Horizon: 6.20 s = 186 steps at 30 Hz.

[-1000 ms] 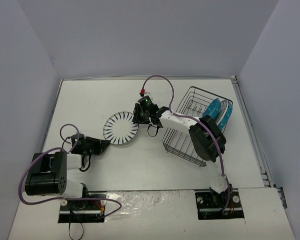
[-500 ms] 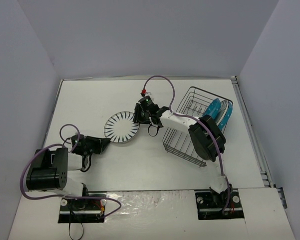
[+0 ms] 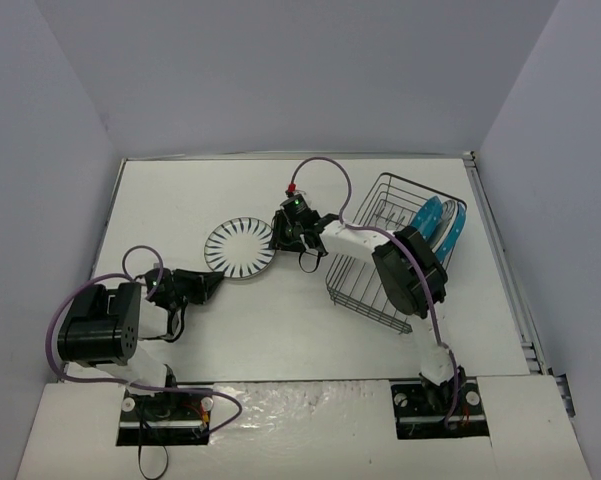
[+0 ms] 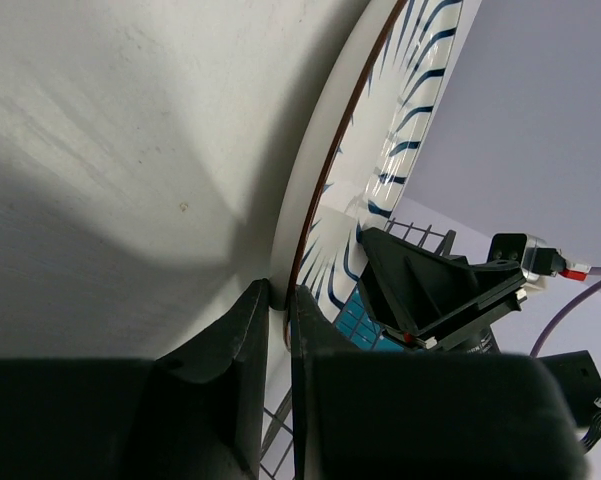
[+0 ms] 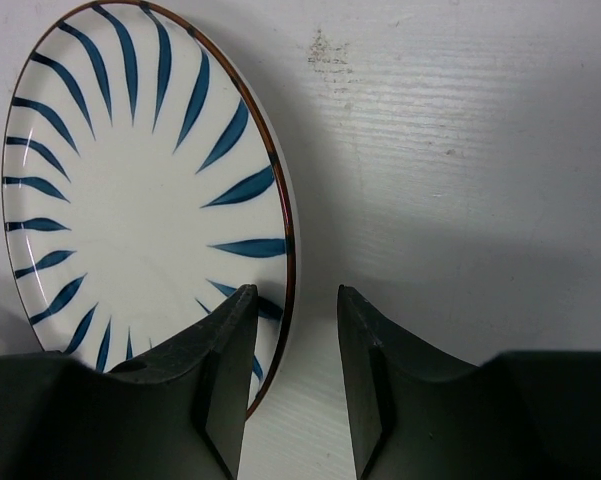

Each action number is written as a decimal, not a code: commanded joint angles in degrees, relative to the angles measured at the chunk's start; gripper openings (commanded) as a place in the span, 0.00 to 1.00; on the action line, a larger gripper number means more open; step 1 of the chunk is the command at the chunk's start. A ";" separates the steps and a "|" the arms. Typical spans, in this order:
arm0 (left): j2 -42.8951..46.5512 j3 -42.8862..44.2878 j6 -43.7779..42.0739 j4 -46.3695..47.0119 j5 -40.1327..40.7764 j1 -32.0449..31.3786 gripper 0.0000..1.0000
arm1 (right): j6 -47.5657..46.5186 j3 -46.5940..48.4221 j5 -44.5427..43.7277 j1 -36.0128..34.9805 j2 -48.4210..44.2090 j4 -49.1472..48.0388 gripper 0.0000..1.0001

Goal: Load the plates into the dish rack

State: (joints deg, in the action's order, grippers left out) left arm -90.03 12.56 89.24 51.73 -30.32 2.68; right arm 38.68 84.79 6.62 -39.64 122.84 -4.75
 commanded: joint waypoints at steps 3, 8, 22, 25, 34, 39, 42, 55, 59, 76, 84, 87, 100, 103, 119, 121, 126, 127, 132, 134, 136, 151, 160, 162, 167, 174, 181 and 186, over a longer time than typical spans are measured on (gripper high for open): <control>-0.93 1.86 4.16 13.46 -1.63 -0.04 0.00 | 0.97 2.58 1.58 0.56 0.35 -0.26 0.34; -2.40 1.66 5.31 16.25 -2.03 -0.10 0.00 | 2.36 2.33 3.53 0.61 1.38 -2.62 0.34; 0.27 2.49 7.20 16.34 -3.44 -0.58 0.00 | 14.14 -6.93 13.82 0.81 0.12 -25.72 0.39; 1.92 2.71 7.57 15.41 -3.72 -0.66 0.00 | 18.61 -9.93 15.84 1.25 0.27 -33.73 0.39; 9.00 3.85 6.80 7.39 -4.56 -0.91 0.00 | 29.34 -14.11 17.61 1.49 2.87 -52.62 0.39; 12.74 4.84 4.54 0.54 -4.98 -1.30 0.00 | 32.36 -13.60 17.29 1.46 4.19 -56.39 0.38; 14.06 5.21 3.91 -1.76 -5.12 -1.69 0.00 | 33.28 -12.96 17.11 1.38 4.45 -57.38 0.33; 16.41 6.73 1.55 -6.76 -5.37 -6.41 0.00 | 29.68 -11.34 16.18 0.67 0.87 -51.35 0.00; 20.34 10.05 -5.63 -20.38 -5.37 -6.72 0.00 | 22.78 -10.23 13.43 0.35 -4.47 -42.66 0.00; 36.79 25.69 -27.90 -54.10 0.83 -6.37 0.46 | 6.19 -5.60 -1.83 -0.97 -26.18 -15.45 0.00; 42.22 37.43 -39.00 -71.62 8.52 -5.94 0.52 | 1.28 -2.18 -20.57 -0.72 -37.26 -2.85 0.00; 42.56 38.15 -39.67 -72.87 9.40 -5.88 0.54 | -0.24 0.13 -26.10 -0.66 -40.69 1.88 0.00; 38.68 33.96 -38.90 -67.54 8.02 -5.67 0.57 | -1.87 1.21 -60.61 -0.82 -49.69 16.41 0.00; 37.71 33.89 -39.17 -66.91 7.66 -5.64 0.57 | -2.45 1.19 -66.91 -0.13 -49.85 18.71 0.00; 34.67 32.46 -38.91 -64.01 5.40 -5.14 0.57 | 3.08 -5.47 -71.28 9.55 -45.71 22.96 0.00; 34.32 32.11 -38.63 -63.45 5.19 -5.14 0.57 | 3.57 -6.11 -71.14 10.34 -45.00 23.03 0.00; 33.93 31.74 -38.53 -62.87 4.89 -5.14 0.57 | 4.17 -6.68 -70.27 11.78 -42.93 22.94 0.00; 33.87 31.74 -38.53 -62.82 4.84 -5.14 0.57 | 4.27 -6.74 -70.11 11.99 -42.52 22.94 0.00; 33.60 31.56 -38.53 -62.72 4.74 -5.14 0.57 | 4.55 -7.35 -69.55 12.65 -40.77 22.94 0.00; 33.35 31.56 -38.53 -62.64 4.83 -5.06 0.57 | 4.56 -7.62 -69.38 12.65 -40.42 22.94 0.00; 33.26 31.56 -38.53 -62.55 4.75 -5.05 0.57 | 4.41 -7.93 -68.92 12.81 -40.02 22.87 0.00; 32.37 31.39 -38.42 -62.10 4.39 -5.05 0.57 | 4.54 -10.72 -67.73 13.15 -39.08 22.38 0.00; 32.28 31.03 -38.53 -62.02 4.30 -4.95 0.57 | 3.95 -11.68 -66.02 13.54 -37.49 20.11 0.00; 32.19 30.95 -38.53 -62.02 4.22 -4.79 0.57 | 4.03 -11.84 -65.69 13.71 -37.07 19.70 0.00; 32.28 30.86 -38.62 -62.02 3.95 -4.61 0.57 | 4.21 -12.02 -64.98 13.89 -35.56 19.25 0.00; 32.28 30.72 -38.62 -62.06 3.74 -4.39 0.57 | 4.52 -11.71 -63.94 14.30 -32.52 18.85 0.00; 31.90 30.66 -38.53 -61.93 3.62 -4.26 0.57 | 4.97 -11.82 -62.30 15.15 -29.63 18.48 0.00; 31.93 30.98 -38.62 -62.19 3.71 -4.26 0.57 | 5.26 -12.40 -61.44 15.41 -28.57 18.05 0.00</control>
State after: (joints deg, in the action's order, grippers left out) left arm -58.13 42.35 51.20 -13.42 -25.76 -2.07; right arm 42.22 71.66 -50.54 -25.13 94.41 17.01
